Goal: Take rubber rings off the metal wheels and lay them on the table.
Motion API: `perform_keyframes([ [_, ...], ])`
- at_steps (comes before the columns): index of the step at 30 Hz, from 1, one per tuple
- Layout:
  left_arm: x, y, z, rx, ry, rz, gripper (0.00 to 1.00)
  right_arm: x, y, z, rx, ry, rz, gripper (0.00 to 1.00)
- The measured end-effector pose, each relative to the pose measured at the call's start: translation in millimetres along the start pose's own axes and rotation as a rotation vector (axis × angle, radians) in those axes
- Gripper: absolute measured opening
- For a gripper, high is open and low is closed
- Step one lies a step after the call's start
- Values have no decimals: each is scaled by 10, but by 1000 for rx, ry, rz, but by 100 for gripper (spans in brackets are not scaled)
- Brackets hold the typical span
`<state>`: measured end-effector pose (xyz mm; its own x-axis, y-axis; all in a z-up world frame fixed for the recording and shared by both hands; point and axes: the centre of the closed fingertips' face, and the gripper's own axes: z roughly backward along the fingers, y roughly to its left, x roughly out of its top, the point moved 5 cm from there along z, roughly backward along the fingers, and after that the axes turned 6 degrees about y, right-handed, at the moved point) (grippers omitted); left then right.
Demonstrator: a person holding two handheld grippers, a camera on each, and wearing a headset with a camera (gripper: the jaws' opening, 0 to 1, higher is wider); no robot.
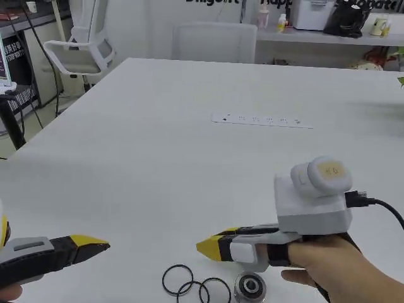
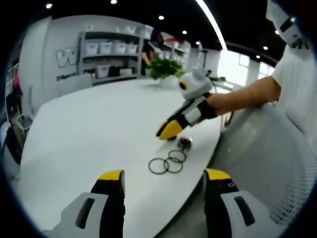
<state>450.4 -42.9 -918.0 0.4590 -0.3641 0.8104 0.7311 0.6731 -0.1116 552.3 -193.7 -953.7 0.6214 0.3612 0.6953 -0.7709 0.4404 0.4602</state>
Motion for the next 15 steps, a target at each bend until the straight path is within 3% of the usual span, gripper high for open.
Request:
perform_keyframes([
  [11, 42, 7, 18, 6, -16, -9, 65, 201, -129, 233, -32, -102, -21, 18],
  [15, 138, -8, 54, 3, -60, -8, 65, 259, -212, 342, -54, -139, -30, 18],
])
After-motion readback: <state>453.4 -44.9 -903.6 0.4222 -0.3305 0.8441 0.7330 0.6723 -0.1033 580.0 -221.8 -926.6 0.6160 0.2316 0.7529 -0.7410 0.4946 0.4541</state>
